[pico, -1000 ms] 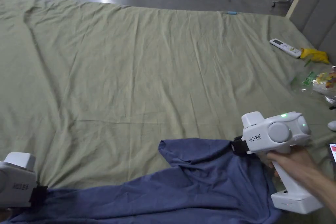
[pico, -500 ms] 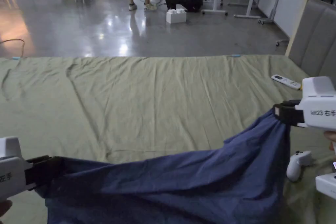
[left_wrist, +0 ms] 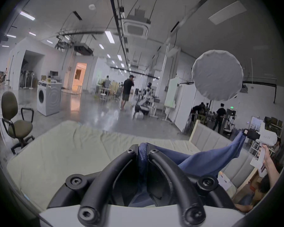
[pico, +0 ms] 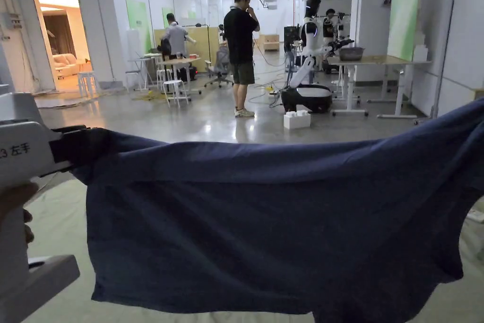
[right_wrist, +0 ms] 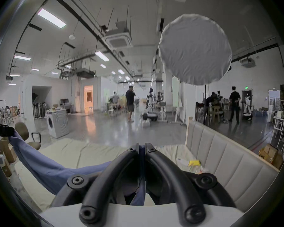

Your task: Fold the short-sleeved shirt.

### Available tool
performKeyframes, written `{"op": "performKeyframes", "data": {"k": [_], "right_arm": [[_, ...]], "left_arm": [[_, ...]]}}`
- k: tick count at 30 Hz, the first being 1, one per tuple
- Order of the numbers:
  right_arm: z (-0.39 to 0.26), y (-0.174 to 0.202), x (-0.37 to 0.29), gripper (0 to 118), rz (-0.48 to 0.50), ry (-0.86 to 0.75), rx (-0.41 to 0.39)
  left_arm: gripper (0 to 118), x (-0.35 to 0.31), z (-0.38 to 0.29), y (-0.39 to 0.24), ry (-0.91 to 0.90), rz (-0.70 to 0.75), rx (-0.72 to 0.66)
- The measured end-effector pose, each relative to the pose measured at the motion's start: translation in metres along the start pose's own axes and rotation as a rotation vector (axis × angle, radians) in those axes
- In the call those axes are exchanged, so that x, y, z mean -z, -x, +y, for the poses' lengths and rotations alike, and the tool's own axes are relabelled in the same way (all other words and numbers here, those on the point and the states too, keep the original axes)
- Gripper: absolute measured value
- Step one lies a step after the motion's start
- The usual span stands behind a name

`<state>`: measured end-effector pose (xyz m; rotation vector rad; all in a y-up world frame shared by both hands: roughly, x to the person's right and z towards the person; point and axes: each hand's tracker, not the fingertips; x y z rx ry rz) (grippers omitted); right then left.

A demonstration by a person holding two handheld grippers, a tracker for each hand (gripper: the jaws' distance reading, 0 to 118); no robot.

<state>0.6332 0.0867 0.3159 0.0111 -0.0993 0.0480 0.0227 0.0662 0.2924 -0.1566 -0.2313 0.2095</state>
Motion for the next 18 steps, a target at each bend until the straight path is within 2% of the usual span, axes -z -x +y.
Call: {"op": "performKeyframes", "data": {"k": [3,6,9,13,18], "right_arm": [[0.026,0.007,0.002,5,-0.025,-0.050,-0.009],[0.046,0.017,0.005,5,-0.057,-0.099,-0.055],[0.059,0.022,0.010,5,-0.070,-0.112,-0.054],[0.059,0.023,0.016,5,-0.074,-0.125,-0.019],[0.047,0.030,0.036,5,-0.085,-0.105,-0.042]], "left_arm": [[9,-0.001,0.022,-0.002,-0.042,0.015,0.007],[9,0.002,0.036,-0.002,-0.068,0.016,-0.008],[9,0.009,0.045,0.003,-0.084,0.019,-0.003],[9,0.024,0.043,0.012,-0.044,-0.002,-0.013],[9,0.047,0.035,0.014,-0.032,0.002,-0.020]]}}
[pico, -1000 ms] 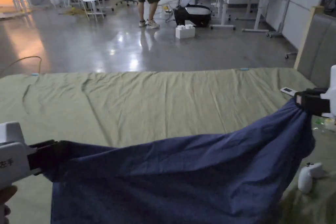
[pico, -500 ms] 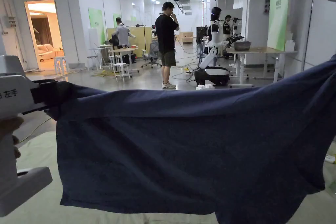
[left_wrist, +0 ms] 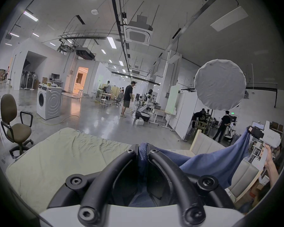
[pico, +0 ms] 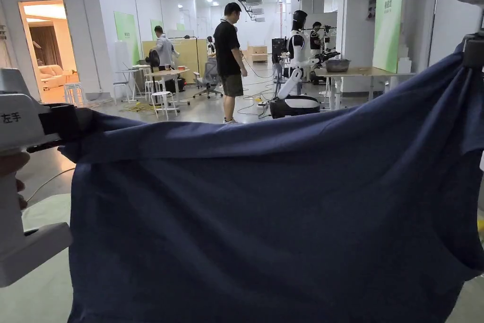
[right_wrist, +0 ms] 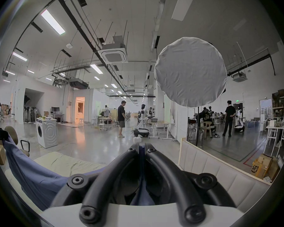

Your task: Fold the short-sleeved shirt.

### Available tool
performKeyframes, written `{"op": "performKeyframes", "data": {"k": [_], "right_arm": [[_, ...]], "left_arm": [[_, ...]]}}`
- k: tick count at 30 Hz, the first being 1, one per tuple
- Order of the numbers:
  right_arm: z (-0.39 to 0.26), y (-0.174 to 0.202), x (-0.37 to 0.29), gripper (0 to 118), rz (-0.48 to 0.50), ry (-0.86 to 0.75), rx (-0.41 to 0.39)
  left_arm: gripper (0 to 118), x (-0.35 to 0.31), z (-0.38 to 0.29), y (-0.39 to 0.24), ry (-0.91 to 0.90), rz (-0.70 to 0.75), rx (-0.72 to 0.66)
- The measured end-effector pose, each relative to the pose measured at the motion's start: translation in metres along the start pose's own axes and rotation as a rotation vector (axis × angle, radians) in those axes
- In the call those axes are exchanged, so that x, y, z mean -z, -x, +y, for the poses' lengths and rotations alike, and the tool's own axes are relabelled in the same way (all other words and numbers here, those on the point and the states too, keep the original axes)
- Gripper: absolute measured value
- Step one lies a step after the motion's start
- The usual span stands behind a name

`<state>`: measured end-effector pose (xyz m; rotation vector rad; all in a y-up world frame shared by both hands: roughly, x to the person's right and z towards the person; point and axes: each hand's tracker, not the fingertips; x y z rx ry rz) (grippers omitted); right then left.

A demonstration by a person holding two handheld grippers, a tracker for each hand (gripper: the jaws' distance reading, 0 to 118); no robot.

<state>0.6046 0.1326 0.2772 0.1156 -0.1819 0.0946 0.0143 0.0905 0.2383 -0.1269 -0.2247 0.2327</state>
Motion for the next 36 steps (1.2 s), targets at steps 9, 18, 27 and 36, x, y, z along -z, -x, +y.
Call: {"op": "performKeyframes", "data": {"k": [9,18,27,36], "right_arm": [[-0.015,0.023,0.046,5,-0.016,-0.031,-0.020],[-0.020,0.034,0.116,5,-0.077,-0.057,-0.029],[-0.040,0.029,0.185,5,-0.152,-0.017,0.099],[-0.069,0.039,0.225,5,-0.135,0.043,0.101]], "left_arm": [[9,0.059,-0.021,-0.002,0.034,0.005,-0.002],[9,0.150,-0.032,-0.002,0.022,0.012,-0.051],[9,0.224,-0.058,0.002,0.072,-0.008,-0.116],[9,0.256,-0.081,0.012,0.112,0.005,-0.159]]}}
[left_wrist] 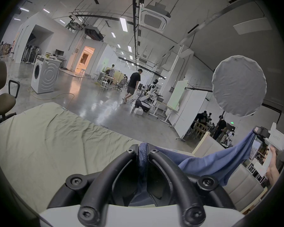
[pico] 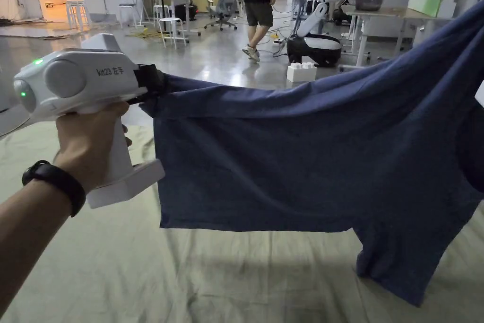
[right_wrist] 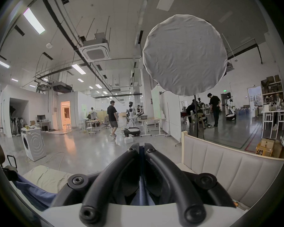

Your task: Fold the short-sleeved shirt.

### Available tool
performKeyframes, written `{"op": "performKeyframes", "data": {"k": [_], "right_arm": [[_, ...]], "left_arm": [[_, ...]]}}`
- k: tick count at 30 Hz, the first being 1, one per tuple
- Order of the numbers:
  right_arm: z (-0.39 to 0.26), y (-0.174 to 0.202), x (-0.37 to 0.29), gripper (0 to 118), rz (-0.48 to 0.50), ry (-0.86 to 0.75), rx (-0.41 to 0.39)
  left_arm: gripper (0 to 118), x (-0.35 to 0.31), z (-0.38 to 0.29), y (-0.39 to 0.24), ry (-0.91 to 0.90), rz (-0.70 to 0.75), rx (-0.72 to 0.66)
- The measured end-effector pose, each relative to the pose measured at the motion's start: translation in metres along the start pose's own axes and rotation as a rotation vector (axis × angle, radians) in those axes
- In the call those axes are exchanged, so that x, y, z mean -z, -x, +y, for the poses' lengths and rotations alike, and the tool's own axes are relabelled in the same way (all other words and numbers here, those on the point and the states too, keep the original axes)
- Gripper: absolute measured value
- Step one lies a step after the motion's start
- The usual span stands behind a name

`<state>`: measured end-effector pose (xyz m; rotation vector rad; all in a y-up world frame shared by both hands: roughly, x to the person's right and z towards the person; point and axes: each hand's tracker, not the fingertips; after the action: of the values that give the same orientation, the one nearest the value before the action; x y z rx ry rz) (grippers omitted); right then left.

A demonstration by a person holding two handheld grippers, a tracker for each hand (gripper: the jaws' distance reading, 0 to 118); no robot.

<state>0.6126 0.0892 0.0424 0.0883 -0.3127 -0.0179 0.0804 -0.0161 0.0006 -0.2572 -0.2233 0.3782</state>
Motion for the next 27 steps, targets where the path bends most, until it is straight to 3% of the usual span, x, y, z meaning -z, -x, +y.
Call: {"op": "performKeyframes", "data": {"k": [4,7,10,11,12,15,18,22,23,25,26,27], "right_arm": [[-0.033,0.006,-0.002,5,0.035,0.013,-0.043],[-0.064,0.002,-0.015,5,0.067,0.048,0.032],[-0.088,0.000,-0.038,5,0.089,0.045,-0.033],[-0.093,-0.005,-0.049,5,0.106,0.027,-0.043],[-0.106,-0.009,-0.058,5,0.145,0.112,0.047],[-0.129,-0.018,-0.106,5,0.173,0.110,-0.013],[-0.158,-0.029,-0.160,5,0.186,0.158,-0.011],[-0.195,-0.053,-0.233,5,0.185,0.176,0.022],[-0.208,-0.062,-0.250,5,0.195,0.228,0.109],[-0.224,-0.076,-0.283,5,0.168,0.282,0.142],[-0.231,-0.082,-0.302,5,0.164,0.253,0.131],[-0.239,-0.089,-0.317,5,0.161,0.275,0.145]], "left_arm": [[9,0.017,-0.048,0.023,0.034,-0.006,0.006],[9,0.027,-0.047,0.023,0.078,-0.042,-0.001],[9,0.025,-0.075,0.041,0.103,-0.050,-0.002],[9,0.019,-0.078,0.039,0.111,-0.053,-0.006],[9,0.006,-0.083,0.035,0.120,-0.055,-0.010],[9,-0.037,-0.154,0.067,0.116,-0.092,-0.080],[9,-0.079,-0.190,0.079,0.144,-0.127,-0.108],[9,-0.154,-0.244,0.078,0.150,-0.151,-0.154],[9,-0.106,-0.210,0.078,0.151,-0.155,-0.166],[9,-0.106,-0.211,0.077,0.157,-0.163,-0.196],[9,-0.151,-0.246,0.098,0.168,-0.168,-0.202],[9,-0.149,-0.249,0.096,0.180,-0.162,-0.222]]}}
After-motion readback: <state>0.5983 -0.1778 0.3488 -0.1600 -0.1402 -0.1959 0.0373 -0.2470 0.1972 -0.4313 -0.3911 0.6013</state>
